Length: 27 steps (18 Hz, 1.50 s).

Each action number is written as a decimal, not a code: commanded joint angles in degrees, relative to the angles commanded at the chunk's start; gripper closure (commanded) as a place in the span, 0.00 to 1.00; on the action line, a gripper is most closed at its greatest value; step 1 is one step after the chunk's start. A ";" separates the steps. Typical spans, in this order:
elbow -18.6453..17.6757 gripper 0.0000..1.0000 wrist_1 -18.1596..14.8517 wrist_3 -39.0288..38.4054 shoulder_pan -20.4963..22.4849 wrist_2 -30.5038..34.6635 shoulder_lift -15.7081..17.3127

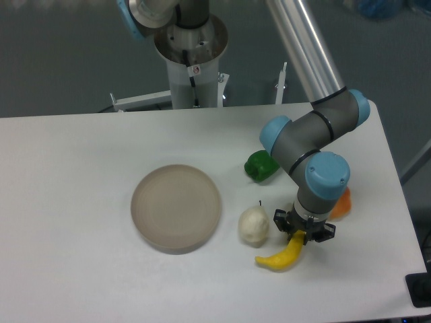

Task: Pick up the banana from the table
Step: 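Lift the grasped banana up off the table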

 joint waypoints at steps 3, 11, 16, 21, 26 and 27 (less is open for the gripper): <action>1.58 0.60 -0.09 0.79 0.17 0.17 1.05; 3.78 0.60 -0.26 7.90 0.61 2.90 4.83; 5.27 0.60 -0.79 9.83 0.97 2.99 6.85; 6.77 0.60 -1.14 13.62 1.67 2.99 7.74; 7.64 0.60 -1.14 15.29 2.20 2.99 7.74; 7.74 0.60 -1.06 15.47 2.20 3.08 7.74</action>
